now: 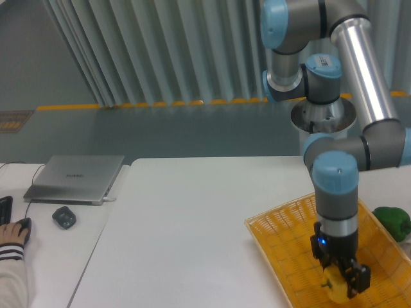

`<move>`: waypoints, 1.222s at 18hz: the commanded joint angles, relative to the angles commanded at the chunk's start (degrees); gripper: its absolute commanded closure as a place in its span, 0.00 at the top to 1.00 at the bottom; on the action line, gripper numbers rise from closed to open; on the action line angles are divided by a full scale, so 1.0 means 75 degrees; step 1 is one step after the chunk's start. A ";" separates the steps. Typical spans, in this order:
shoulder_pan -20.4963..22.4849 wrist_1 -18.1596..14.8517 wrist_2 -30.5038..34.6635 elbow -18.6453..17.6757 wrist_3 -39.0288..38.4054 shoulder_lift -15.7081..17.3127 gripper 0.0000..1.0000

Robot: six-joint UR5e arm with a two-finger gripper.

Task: Place the yellow pepper on the table

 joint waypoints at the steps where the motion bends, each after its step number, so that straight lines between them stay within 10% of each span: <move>1: 0.0222 -0.0198 -0.0070 -0.0036 0.0372 0.0188 0.43; 11: 0.1945 -0.0751 -0.0598 -0.0563 0.3010 0.0799 0.43; 22: 0.2556 -0.0013 -0.0574 -0.0529 0.3892 -0.0219 0.43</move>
